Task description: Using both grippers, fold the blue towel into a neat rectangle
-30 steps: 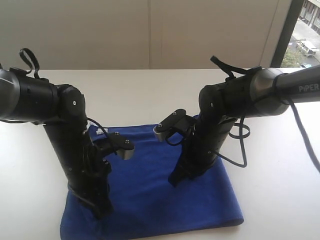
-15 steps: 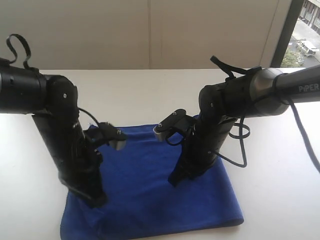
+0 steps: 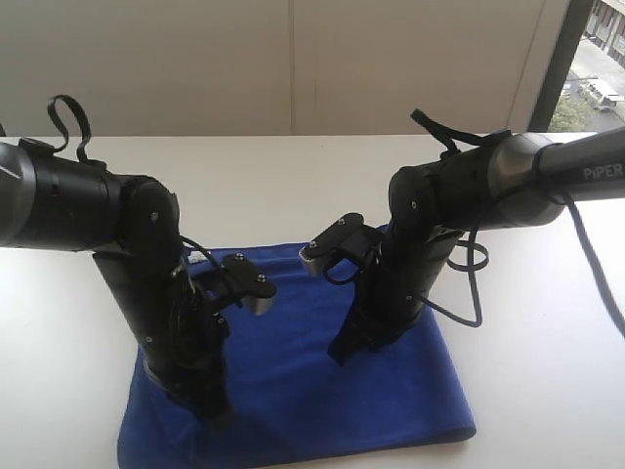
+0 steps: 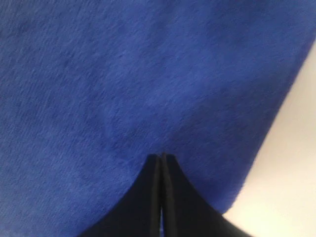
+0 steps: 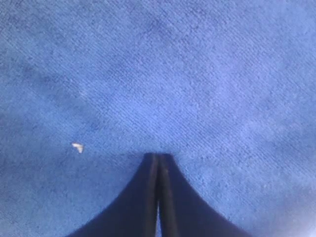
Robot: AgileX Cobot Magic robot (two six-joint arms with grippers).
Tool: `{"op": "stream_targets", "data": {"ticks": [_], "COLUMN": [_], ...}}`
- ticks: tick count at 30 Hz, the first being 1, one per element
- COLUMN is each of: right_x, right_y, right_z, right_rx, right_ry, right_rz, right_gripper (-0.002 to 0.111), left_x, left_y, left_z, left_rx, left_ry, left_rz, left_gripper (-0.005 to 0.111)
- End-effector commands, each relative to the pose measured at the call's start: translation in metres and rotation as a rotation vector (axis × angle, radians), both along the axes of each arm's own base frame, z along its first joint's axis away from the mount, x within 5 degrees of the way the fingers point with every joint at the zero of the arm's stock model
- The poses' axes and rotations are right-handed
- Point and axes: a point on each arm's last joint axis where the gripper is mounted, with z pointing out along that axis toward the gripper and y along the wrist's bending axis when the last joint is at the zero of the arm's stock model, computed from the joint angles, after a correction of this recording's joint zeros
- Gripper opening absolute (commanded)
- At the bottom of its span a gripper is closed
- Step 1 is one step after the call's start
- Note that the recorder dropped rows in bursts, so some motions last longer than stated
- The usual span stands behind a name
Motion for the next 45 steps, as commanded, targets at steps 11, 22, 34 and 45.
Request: {"op": "stream_targets", "data": {"ticks": [11,22,34,45], "right_x": [0.001,0.001,0.002,0.001], "right_y": [-0.003,-0.003,-0.003,-0.003], "right_z": [-0.008,-0.008,-0.008,-0.008], "right_rx": [-0.01,-0.01,-0.009,-0.011], "right_ry": [0.009,0.009,0.007,0.013], "right_rz": [-0.005,-0.005,-0.005,-0.005], "right_gripper": [0.0,0.0,0.0,0.0], "left_x": [-0.017,-0.018,-0.022,-0.029], "left_y": [0.025,0.045,0.002,0.025], "left_z": [-0.007,0.006,0.014,-0.007], "left_rx": [0.252,0.395,-0.039,0.215], "left_ry": [0.145,0.043,-0.033,0.025], "left_rz": [-0.02,0.053,0.062,0.046], "left_gripper": [0.0,0.0,0.0,0.0]}}
